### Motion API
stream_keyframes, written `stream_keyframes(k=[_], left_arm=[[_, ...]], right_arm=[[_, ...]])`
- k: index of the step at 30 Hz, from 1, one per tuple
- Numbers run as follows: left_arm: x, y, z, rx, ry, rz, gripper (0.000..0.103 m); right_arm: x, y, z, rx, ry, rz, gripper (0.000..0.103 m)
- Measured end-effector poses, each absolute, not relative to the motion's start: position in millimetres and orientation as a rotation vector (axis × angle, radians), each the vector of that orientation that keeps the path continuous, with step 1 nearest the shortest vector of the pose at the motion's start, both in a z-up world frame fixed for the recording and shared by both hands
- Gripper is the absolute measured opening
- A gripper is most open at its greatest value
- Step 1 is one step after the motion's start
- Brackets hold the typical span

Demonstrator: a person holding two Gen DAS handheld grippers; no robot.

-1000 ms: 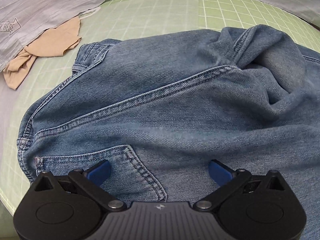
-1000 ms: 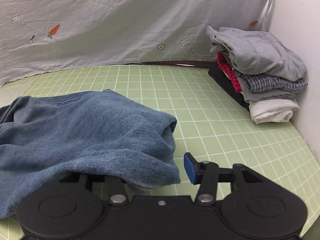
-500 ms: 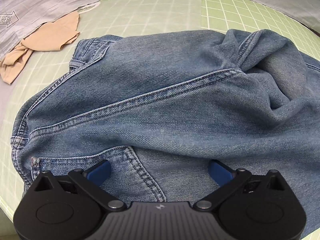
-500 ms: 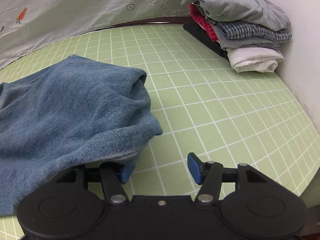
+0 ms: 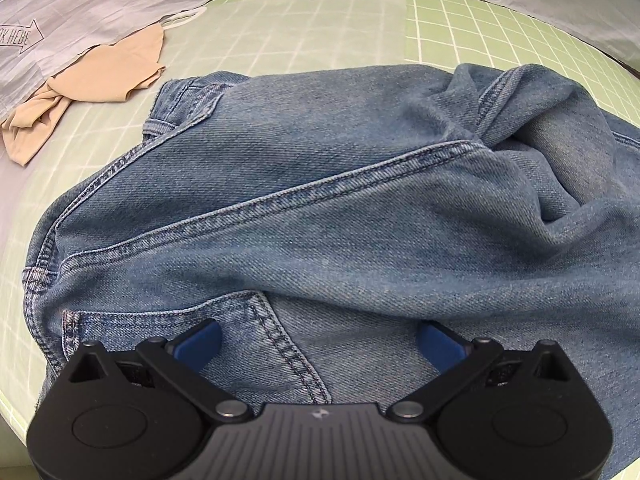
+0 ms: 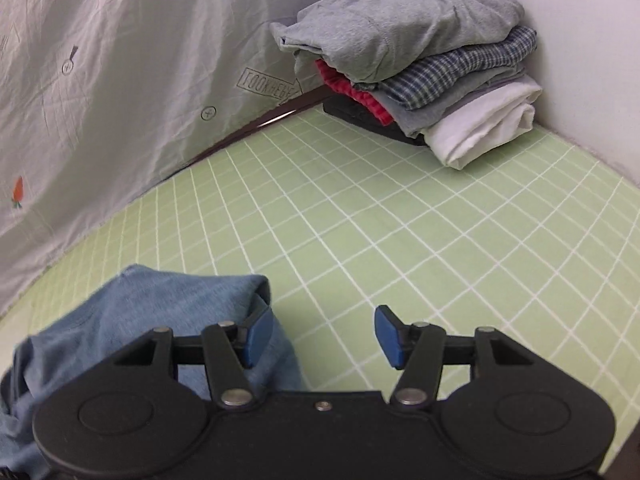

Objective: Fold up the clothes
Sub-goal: 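Grasp the sleeve cuff with the right gripper and lift it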

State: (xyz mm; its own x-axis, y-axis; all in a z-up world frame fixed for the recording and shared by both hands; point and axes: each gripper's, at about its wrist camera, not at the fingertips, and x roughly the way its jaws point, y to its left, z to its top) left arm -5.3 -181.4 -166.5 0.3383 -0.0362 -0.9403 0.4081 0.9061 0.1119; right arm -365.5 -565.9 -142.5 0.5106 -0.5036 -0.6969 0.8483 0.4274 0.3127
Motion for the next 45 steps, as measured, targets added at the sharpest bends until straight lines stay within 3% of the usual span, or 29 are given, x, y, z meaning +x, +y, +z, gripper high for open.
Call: stream_keyframes(k=[3,7,9,11,17,20,23,26,29,34,45], left_arm=[[-8.5,-180.1,-166.8,0.354,1.187,-0.299,0.103],[-10.7,-180.1,-166.6,0.352,1.179,-0.3,0.103],[-11.1,-179.0,-167.0,0.351,1.175,-0.3,0.103],[-11.5,-178.7,-167.1,0.35,1.172,-0.3,0.103],[-9.0,-176.1,-169.0,0.353,1.165,-0.307,0.103],[-8.5,-176.1,-168.8,0.356,1.165,-0.317,0.103],[-10.0,-176.1,-168.6,0.354,1.163,-0.319,0.103],[-9.8,-177.0,-168.1,0.354,1.166,-0.317,0.103],[-11.9,-177.6,-167.1,0.357,1.17,-0.319,0.103],[-15.6,-177.0,-166.5,0.354,1.162,-0.318,0.103],[-16.1,-178.4,-165.6,0.354,1.17,-0.31,0.103]], right_arm=[[-341.8,-584.0,-162.1,0.881,0.497,-0.833,0.067],[-316.3,-594.9,-190.8,1.065,0.528,-0.74,0.068],[-316.5,-592.1,-194.5,1.128,0.477,-0.733,0.053],[-321.0,-588.3,-188.6,1.121,0.422,-0.732,0.032],[-335.7,-563.9,-108.9,0.846,0.291,-0.671,0.018],[-344.0,-539.8,-52.8,0.64,0.171,-0.622,0.017],[-328.2,-510.3,-33.2,0.393,0.2,-0.618,0.019],[-301.9,-513.6,-70.2,0.408,0.42,-0.674,0.032],[-297.8,-518.9,-121.4,0.5,0.633,-0.705,0.032],[-338.9,-511.0,-122.8,0.597,0.507,-0.781,0.044],[-374.0,-559.1,-136.9,0.684,0.375,-0.985,0.044]])
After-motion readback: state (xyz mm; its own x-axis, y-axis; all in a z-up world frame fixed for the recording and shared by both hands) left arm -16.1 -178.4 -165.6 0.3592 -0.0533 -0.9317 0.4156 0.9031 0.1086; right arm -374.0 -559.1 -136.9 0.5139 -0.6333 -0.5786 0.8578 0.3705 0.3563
